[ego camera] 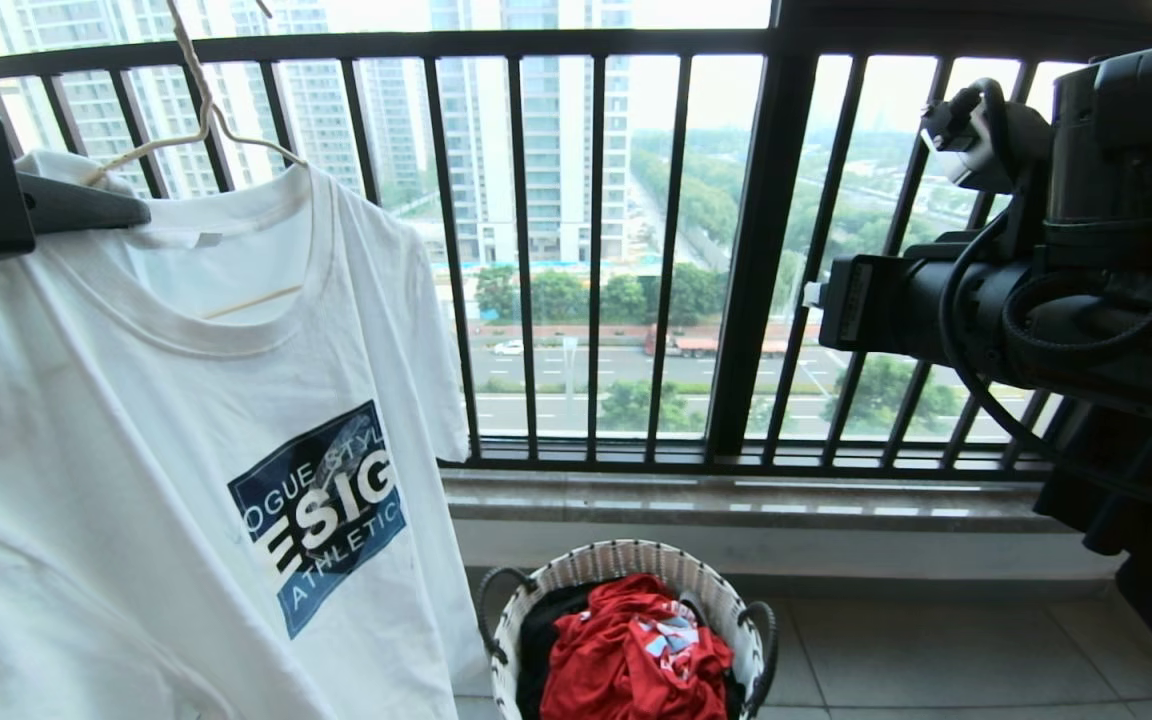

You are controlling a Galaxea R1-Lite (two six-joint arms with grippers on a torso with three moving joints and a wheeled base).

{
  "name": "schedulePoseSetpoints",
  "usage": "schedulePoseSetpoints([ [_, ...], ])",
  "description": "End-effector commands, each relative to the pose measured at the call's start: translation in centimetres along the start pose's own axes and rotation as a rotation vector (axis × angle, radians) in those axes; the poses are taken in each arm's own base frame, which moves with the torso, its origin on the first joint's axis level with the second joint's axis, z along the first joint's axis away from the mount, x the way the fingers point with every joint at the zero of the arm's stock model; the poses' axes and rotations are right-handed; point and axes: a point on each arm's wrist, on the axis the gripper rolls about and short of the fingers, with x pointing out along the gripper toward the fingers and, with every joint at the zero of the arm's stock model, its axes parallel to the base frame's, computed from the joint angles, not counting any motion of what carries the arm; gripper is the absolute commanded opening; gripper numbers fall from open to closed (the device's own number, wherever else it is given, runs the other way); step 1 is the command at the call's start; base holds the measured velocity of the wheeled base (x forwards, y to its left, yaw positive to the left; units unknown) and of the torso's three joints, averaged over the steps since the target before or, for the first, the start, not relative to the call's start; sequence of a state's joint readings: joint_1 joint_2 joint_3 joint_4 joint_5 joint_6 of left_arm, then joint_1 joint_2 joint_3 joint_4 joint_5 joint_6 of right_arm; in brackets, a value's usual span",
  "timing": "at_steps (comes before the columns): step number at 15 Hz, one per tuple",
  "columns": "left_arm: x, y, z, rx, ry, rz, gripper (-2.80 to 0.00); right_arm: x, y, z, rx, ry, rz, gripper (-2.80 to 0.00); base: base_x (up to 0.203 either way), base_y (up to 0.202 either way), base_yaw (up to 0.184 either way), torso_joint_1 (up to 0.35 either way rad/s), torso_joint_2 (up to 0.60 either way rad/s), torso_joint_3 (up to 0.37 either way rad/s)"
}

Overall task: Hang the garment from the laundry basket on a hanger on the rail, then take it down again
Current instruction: Hang the clothes rack on the clothesline

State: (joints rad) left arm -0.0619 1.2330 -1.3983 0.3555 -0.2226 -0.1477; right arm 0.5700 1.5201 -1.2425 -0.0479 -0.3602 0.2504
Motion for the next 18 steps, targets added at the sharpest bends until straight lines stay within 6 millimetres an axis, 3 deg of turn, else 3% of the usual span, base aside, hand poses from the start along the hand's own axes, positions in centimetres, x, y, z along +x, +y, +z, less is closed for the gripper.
schedulePoseSetpoints([
  [1, -0.9, -0.2, 0.0, 0.004, -0.018, -0.006, -2.80, -2.1, -0.5, 1.1, 0.020, -0.051, 0.012, -2.80, 0.000, 0.000, 0.000, 0.093, -0.45, -0.344],
  [6, -1.6, -0.5, -0.4, 0.015, -0.017, -0.024, -2.80, -5.0, -1.6, 1.2, 0.030, -0.082, 0.017, -2.80, 0.000, 0.000, 0.000, 0.107, -0.49, -0.333],
  [13, -3.9, -0.9, -1.2, 0.030, -0.047, -0.019, -2.80, -11.3, -4.4, 1.9, 0.001, -0.202, 0.005, -2.80, 0.000, 0.000, 0.000, 0.162, -0.48, -0.316],
  [18, -6.6, -1.3, -2.1, 0.048, -0.086, -0.026, -2.80, -12.9, -5.7, 2.4, -0.060, -0.256, -0.057, -2.80, 0.000, 0.000, 0.000, 0.195, -0.50, -0.305],
])
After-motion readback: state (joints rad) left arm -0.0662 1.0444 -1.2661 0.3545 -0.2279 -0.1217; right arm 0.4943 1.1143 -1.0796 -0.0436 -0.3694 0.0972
